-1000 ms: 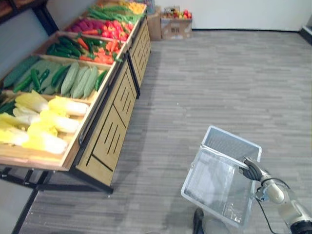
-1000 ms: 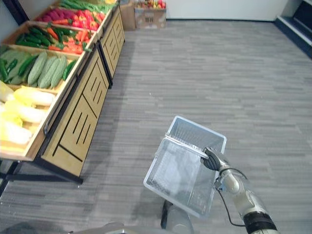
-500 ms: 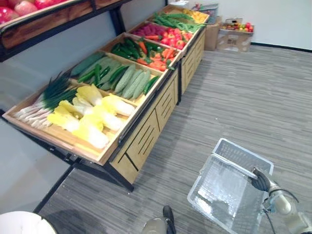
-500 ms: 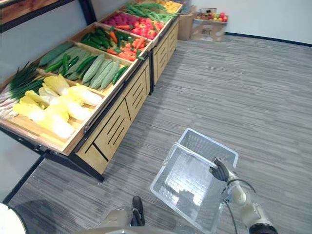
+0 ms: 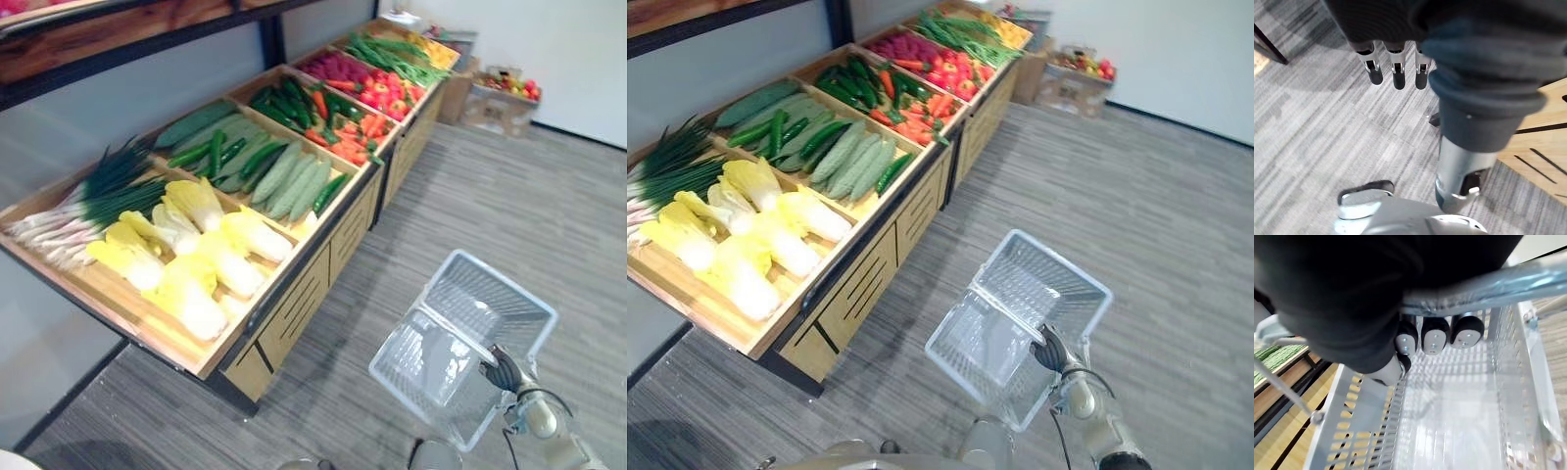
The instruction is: Pick vegetable in the basket
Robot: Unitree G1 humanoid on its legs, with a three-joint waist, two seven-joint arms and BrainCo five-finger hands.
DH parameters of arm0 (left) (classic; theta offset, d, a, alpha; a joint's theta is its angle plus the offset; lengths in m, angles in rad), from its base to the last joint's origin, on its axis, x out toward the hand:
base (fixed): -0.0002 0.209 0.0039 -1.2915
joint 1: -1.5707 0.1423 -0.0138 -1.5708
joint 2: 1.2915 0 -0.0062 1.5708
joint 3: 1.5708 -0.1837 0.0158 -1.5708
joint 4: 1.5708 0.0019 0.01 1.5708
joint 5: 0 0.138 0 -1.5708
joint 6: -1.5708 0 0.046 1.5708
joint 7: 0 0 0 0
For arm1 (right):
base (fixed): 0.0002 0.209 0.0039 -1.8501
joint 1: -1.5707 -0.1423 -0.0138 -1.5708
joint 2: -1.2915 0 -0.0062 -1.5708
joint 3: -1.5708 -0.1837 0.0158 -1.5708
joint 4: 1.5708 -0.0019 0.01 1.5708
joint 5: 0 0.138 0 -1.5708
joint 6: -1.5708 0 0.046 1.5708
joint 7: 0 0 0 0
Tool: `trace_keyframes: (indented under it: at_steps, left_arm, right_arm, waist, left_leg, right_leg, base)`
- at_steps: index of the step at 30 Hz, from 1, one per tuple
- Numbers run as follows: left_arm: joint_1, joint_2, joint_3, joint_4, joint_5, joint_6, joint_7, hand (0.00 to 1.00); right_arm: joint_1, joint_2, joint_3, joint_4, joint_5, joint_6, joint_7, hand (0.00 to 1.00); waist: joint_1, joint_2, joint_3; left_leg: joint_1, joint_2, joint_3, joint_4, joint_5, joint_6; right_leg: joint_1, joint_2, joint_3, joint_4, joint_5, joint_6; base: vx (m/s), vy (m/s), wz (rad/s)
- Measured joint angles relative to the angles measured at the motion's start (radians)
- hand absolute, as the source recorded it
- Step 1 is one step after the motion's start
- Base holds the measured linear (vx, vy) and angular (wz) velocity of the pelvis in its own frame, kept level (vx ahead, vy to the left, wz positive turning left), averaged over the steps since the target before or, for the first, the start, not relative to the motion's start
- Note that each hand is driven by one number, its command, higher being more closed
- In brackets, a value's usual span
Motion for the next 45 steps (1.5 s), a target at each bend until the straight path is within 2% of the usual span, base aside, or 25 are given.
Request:
trace_keyframes:
  at_steps: [1,3,5,6,8,9,10,11,12,13,14,15,19,21,22,25,27,29,31,32,33,37,39,41,45]
  left_arm:
    - [-0.002,-0.002,0.001,-0.001,0.0,0.0,0.0,0.0]
    - [-0.003,-0.007,0.035,-0.008,-0.001,-0.002,-0.004,0.0]
    - [-0.002,-0.006,0.083,-0.013,-0.006,-0.005,-0.009,0.0]
    - [-0.001,-0.004,0.093,-0.011,-0.008,-0.006,-0.01,0.0]
    - [0.004,0.006,0.127,-0.005,-0.045,-0.014,-0.011,0.0]
    - [0.007,0.009,0.137,-0.003,-0.045,-0.015,-0.011,0.0]
    - [-0.007,0.006,0.155,0.009,-0.047,-0.014,-0.01,0.0]
    - [-0.023,-0.025,0.156,0.023,-0.057,-0.014,-0.012,0.0]
    - [-0.027,-0.054,0.167,0.022,-0.08,-0.016,-0.013,0.0]
    - [-0.027,-0.085,0.187,0.022,-0.09,-0.018,-0.011,0.0]
    - [-0.027,-0.099,0.195,0.03,-0.119,-0.018,-0.011,0.0]
    - [-0.027,-0.112,0.21,0.038,-0.144,-0.019,-0.011,0.0]
    - [-0.027,-0.122,0.232,0.041,-0.166,-0.019,0.007,0.0]
    - [-0.024,-0.122,0.233,0.054,-0.196,-0.026,0.01,0.0]
    - [-0.024,-0.122,0.233,0.057,-0.196,-0.028,0.01,0.0]
    - [-0.023,-0.123,0.234,0.076,-0.188,-0.048,0.011,0.0]
    - [-0.024,-0.123,0.236,0.076,-0.182,-0.048,0.014,0.0]
    - [-0.027,-0.123,0.237,0.075,-0.176,-0.048,0.016,0.0]
    - [-0.024,-0.122,0.243,0.076,-0.151,-0.048,0.016,0.0]
    - [-0.021,-0.123,0.244,0.077,-0.151,-0.048,0.016,0.0]
    - [-0.019,-0.123,0.247,0.079,-0.151,-0.048,0.017,0.0]
    - [-0.002,-0.122,0.284,0.08,-0.151,-0.048,0.034,0.0]
    - [-0.003,-0.122,0.283,0.081,-0.151,-0.048,0.034,0.0]
    - [-0.009,-0.121,0.279,0.08,-0.15,-0.049,0.034,0.0]
    - [-0.047,-0.083,0.221,0.08,-0.151,-0.049,0.033,0.0]
  right_arm:
    - [0.006,0.001,-0.009,0.0,0.001,0.007,-0.006,1.0]
    - [0.018,0.008,-0.046,0.018,0.001,0.016,-0.019,1.0]
    - [0.017,0.008,-0.094,0.059,0.002,0.015,-0.02,1.0]
    - [0.014,0.008,-0.108,0.072,0.004,0.013,-0.02,1.0]
    - [0.016,0.009,-0.149,0.102,0.023,0.01,-0.018,1.0]
    - [0.019,0.011,-0.155,0.114,0.035,0.01,-0.018,1.0]
    - [0.027,0.011,-0.189,0.139,0.051,0.016,-0.018,1.0]
    - [0.023,0.012,-0.235,0.168,0.069,0.034,-0.019,1.0]
    - [0.02,0.012,-0.261,0.175,0.085,0.043,-0.022,1.0]
    - [0.015,0.013,-0.269,0.181,0.087,0.057,-0.022,1.0]
    - [0.015,0.012,-0.272,0.188,0.091,0.064,-0.022,1.0]
    - [0.01,0.013,-0.278,0.201,0.097,0.07,-0.022,1.0]
    - [-0.005,0.015,-0.352,0.294,0.137,0.094,-0.025,1.0]
    - [-0.002,0.019,-0.439,0.366,0.168,0.101,-0.04,1.0]
    - [0.0,0.019,-0.451,0.373,0.171,0.101,-0.042,1.0]
    - [0.03,0.029,-0.55,0.418,0.205,0.1,-0.078,1.0]
    - [0.049,0.036,-0.59,0.45,0.218,0.098,-0.094,1.0]
    - [0.055,0.052,-0.601,0.471,0.23,0.093,-0.117,1.0]
    - [0.05,0.067,-0.603,0.471,0.233,0.09,-0.125,1.0]
    - [0.046,0.069,-0.603,0.471,0.233,0.089,-0.127,1.0]
    - [0.041,0.07,-0.605,0.471,0.233,0.089,-0.129,1.0]
    - [0.027,0.091,-0.605,0.453,0.232,0.067,-0.129,1.0]
    - [0.04,0.092,-0.603,0.439,0.231,0.057,-0.129,1.0]
    - [0.043,0.092,-0.599,0.436,0.229,0.056,-0.129,1.0]
    - [0.046,0.087,-0.57,0.424,0.194,0.056,-0.127,1.0]
  waist:
    - [-0.004,0.002,0.001]
    - [-0.006,0.015,0.009]
    - [-0.002,0.031,0.022]
    - [-0.001,0.029,0.022]
    - [0.001,0.016,0.018]
    - [0.0,0.002,0.012]
    - [-0.002,0.009,0.013]
    - [0.008,0.045,0.014]
    - [0.015,0.065,0.007]
    - [0.02,0.068,0.006]
    - [0.024,0.067,0.006]
    - [0.029,0.065,0.005]
    - [0.028,0.059,0.005]
    - [0.022,0.054,0.002]
    - [0.02,0.054,0.002]
    - [-0.023,0.053,0.001]
    - [-0.027,0.053,0.001]
    - [-0.027,0.051,0.0]
    - [-0.026,0.056,-0.003]
    - [-0.022,0.067,-0.008]
    - [-0.019,0.071,-0.011]
    - [-0.006,0.048,-0.024]
    - [-0.012,0.041,-0.034]
    - [-0.023,0.048,-0.042]
    - [-0.028,0.041,-0.039]
  left_leg:
    - [0.012,0.003,-0.022,0.001,0.0,0.0]
    - [0.043,0.025,-0.074,0.012,-0.006,-0.01]
    - [0.059,0.071,-0.116,0.062,-0.043,-0.069]
    - [0.059,0.079,-0.128,0.076,-0.055,-0.081]
    - [0.059,0.109,-0.205,0.131,-0.138,-0.137]
    - [0.061,0.11,-0.233,0.14,-0.165,-0.152]
    - [0.069,0.141,-0.282,0.15,-0.22,-0.19]
    - [0.077,0.184,-0.306,0.14,-0.228,-0.203]
    - [0.082,0.213,-0.312,0.138,-0.206,-0.221]
    - [0.079,0.231,-0.319,0.13,-0.16,-0.242]
    - [0.075,0.242,-0.318,0.123,-0.125,-0.245]
    - [0.066,0.253,-0.317,0.129,-0.073,-0.241]
    - [-0.012,0.285,-0.265,0.217,0.082,-0.21]
    - [-0.016,0.318,-0.16,0.183,0.168,-0.194]
    - [-0.016,0.321,-0.146,0.174,0.175,-0.192]
    - [-0.017,0.346,0.023,0.065,0.242,-0.208]
    - [-0.011,0.345,0.132,0.019,0.238,-0.213]
    - [0.004,0.307,0.2,-0.057,0.222,-0.234]
    - [0.014,0.28,0.196,-0.13,0.215,-0.228]
    - [0.014,0.274,0.19,-0.157,0.176,-0.219]
    - [0.013,0.274,0.189,-0.164,0.156,-0.232]
    - [0.025,0.208,0.233,-0.153,0.122,-0.218]
    - [0.026,0.181,0.243,-0.153,0.109,-0.208]
    - [0.03,0.155,0.244,-0.152,0.099,-0.202]
    - [0.048,0.116,0.234,-0.151,0.08,-0.185]
  right_leg:
    - [-0.009,0.009,-0.003,-0.038,-0.01,0.007]
    - [-0.012,0.052,-0.002,-0.239,-0.021,0.009]
    - [0.019,0.125,0.078,-0.606,-0.001,0.038]
    - [0.026,0.139,0.115,-0.688,0.008,0.052]
    - [0.078,0.183,0.271,-0.918,0.037,0.087]
    - [0.091,0.184,0.313,-0.945,0.033,0.091]
    - [0.101,0.206,0.336,-0.914,0.123,0.17]
    - [0.096,0.237,0.292,-0.862,0.082,0.156]
    - [0.085,0.247,0.258,-0.819,0.045,0.136]
    - [0.072,0.249,0.233,-0.759,0.008,0.108]
    - [0.072,0.251,0.214,-0.736,-0.009,0.095]
    - [0.086,0.254,0.189,-0.734,-0.027,0.075]
    - [0.176,0.255,0.1,-0.806,-0.041,0.045]
    - [0.243,0.242,0.012,-0.854,-0.044,0.029]
    - [0.248,0.24,0.001,-0.858,-0.044,0.029]
    - [0.295,0.212,-0.124,-0.899,-0.045,0.025]
    - [0.316,0.198,-0.18,-0.912,-0.042,0.025]
    - [0.34,0.181,-0.228,-0.935,-0.025,0.038]
    - [0.343,0.183,-0.246,-0.961,-0.002,0.054]
    - [0.335,0.189,-0.249,-0.969,0.017,0.063]
    - [0.331,0.19,-0.246,-0.974,0.028,0.066]
    - [0.329,0.161,-0.115,-1.036,0.091,0.1]
    - [0.321,0.138,-0.089,-1.04,0.094,0.104]
    - [0.307,0.114,-0.077,-1.014,0.09,0.103]
    - [0.246,0.054,-0.052,-0.853,0.056,0.088]
  base:
    - [0.5,-0.138,1.28]
    - [0.36,-0.149,1.09]
    - [0.39,-0.231,1.08]
    - [0.37,-0.31,0.99]
    - [0.38,-0.406,1.05]
    - [0.45,-0.62,1.22]
    - [0.35,-0.538,1.09]
    - [0.41,-0.598,1.03]
    - [0.31,-0.428,0.72]
    - [0.34,-0.501,0.56]
    - [0.29,-0.489,0.56]
    - [0.22,-0.388,0.47]
    - [0.17,-0.317,0.69]
    - [0.13,-0.233,0.89]
    - [0.09,-0.174,1.03]
    - [0.05,-0.098,1.14]
    - [0.0,-0.006,1.02]
    - [-0.05,0.114,0.71]
    - [-0.08,0.176,0.43]
    - [-0.08,0.188,0.23]
    - [-0.09,0.213,-0.09]
    - [-0.07,0.192,-0.25]
    - [-0.01,0.134,-0.14]
    - [0.04,0.166,-0.08]
    - [0.05,0.105,-0.03]
